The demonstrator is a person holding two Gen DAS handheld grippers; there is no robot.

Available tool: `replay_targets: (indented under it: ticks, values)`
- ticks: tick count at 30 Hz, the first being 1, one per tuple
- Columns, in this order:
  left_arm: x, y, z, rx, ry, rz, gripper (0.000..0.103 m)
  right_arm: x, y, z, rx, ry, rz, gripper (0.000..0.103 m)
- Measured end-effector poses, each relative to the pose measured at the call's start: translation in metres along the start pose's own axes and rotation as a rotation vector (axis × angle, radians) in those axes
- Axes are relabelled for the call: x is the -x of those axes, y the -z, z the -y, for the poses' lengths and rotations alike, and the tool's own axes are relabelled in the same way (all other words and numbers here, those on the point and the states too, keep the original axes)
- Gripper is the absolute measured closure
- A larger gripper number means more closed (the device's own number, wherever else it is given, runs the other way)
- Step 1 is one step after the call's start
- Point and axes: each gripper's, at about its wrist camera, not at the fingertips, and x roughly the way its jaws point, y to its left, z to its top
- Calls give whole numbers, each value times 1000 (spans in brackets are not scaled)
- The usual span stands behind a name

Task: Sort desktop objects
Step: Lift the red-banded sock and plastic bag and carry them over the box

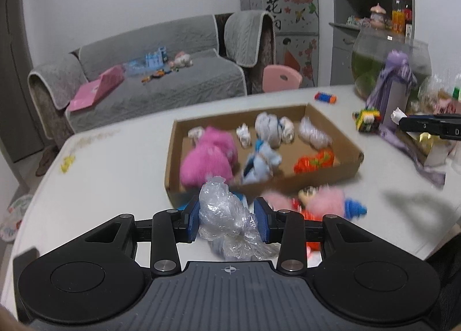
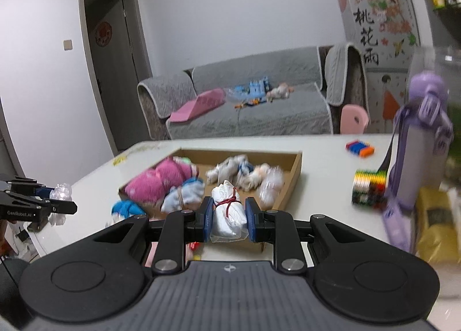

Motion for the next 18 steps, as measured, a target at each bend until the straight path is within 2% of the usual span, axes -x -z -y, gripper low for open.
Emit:
replay_targets:
  ticks: [4, 12, 18]
  values:
    - [-3, -34, -3, -26, -11, 41, 57, -7, -20, 0, 13, 8, 29, 82]
    - [-31, -93, -2, -35, 2, 69, 57, -31, -51, -5, 41, -28, 75, 82]
    - [-74, -122, -2, -43, 10, 44, 57, -53, -64, 1, 61, -51, 82, 82]
